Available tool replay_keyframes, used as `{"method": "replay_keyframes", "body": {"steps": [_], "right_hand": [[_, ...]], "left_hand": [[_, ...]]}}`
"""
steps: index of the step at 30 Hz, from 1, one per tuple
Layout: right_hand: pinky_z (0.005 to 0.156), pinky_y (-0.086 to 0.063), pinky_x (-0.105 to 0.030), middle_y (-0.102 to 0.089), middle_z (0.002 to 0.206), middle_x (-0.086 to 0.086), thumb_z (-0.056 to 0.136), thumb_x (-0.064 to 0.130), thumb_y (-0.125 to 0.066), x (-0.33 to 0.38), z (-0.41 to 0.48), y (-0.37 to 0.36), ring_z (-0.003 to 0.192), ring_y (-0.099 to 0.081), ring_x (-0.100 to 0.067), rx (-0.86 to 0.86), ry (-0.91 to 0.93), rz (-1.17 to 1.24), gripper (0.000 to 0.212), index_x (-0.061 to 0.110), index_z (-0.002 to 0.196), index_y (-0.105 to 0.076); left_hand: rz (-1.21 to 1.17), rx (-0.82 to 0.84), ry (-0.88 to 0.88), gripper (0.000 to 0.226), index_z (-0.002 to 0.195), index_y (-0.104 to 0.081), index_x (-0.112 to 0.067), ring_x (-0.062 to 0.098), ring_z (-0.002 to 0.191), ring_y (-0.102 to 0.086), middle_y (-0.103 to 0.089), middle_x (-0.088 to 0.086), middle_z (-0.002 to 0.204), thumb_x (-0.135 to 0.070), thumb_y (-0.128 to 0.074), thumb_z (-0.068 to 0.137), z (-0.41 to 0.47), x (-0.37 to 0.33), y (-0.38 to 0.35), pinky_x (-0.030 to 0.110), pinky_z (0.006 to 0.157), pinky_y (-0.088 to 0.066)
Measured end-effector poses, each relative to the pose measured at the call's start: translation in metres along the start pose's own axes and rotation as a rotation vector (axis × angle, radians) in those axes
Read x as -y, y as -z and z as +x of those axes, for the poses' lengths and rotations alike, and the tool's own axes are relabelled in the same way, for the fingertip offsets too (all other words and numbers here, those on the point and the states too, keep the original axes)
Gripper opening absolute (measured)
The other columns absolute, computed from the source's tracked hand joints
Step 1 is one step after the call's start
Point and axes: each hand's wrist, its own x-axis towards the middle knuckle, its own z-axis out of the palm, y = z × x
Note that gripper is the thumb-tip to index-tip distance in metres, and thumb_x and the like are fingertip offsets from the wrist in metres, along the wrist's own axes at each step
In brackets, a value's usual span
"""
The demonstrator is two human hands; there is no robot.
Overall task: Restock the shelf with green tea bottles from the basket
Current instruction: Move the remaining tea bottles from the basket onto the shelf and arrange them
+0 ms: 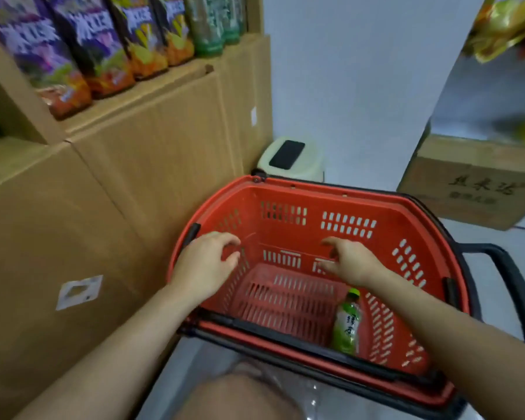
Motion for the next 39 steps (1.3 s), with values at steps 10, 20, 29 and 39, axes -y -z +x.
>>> {"method": "replay_keyframes", "body": {"steps": [10, 20, 29, 39], "right_hand": [[0.085, -0.041, -0.013, -0.041, 0.142, -0.017, 0.093, 0.003, -0.052, -0.091, 0.057, -0.101, 0.133, -0.04, -0.033, 0.334, -0.471, 0.258, 0.051, -0.005, 0.139, -0.032], [0.081, -0.052, -0.029, -0.064, 0.094, 0.01, 0.053, 0.045, -0.081, -0.089, 0.075, -0.148, 0.093, -0.066, -0.018, 0.167, -0.44, 0.277, 0.054, 0.034, 0.1, -0.057], [0.086, -0.052, -0.031, -0.068, 0.101, 0.007, 0.051, 0.038, -0.086, 0.043, 0.056, -0.002, 0.093, -0.065, -0.013, -0.06, 0.105, 0.54, 0.066, 0.023, 0.109, -0.058], [0.074, -0.058, -0.032, -0.066, 0.112, -0.011, 0.084, 0.032, -0.065, 0.122, -0.049, 0.075, 0.092, -0.068, -0.014, 0.102, 0.246, 1.186, 0.047, 0.029, 0.13, -0.052]], "left_hand": [[-0.011, 0.276, -0.111, 0.027, 0.11, -0.067, -0.023, 0.022, 0.105, -0.061, -0.067, -0.001, 0.11, -0.019, -0.059, 0.085, 0.052, -0.001, -0.092, 0.033, 0.09, -0.047], [-0.024, 0.293, -0.065, 0.025, 0.1, -0.07, -0.026, 0.019, 0.097, -0.062, -0.067, -0.004, 0.099, -0.013, -0.057, 0.083, 0.053, 0.009, -0.1, 0.032, 0.087, -0.048], [-0.22, 0.331, 0.088, 0.087, 0.146, -0.022, -0.023, 0.024, 0.116, -0.056, -0.058, 0.0, 0.128, -0.039, -0.073, 0.078, 0.035, -0.038, -0.065, 0.034, 0.093, -0.046], [-1.314, -0.072, 0.32, 0.021, 0.103, -0.062, -0.009, 0.023, 0.076, -0.066, -0.071, 0.008, 0.086, -0.009, -0.066, 0.083, -0.011, -0.054, 0.044, 0.033, 0.068, -0.055]]}}
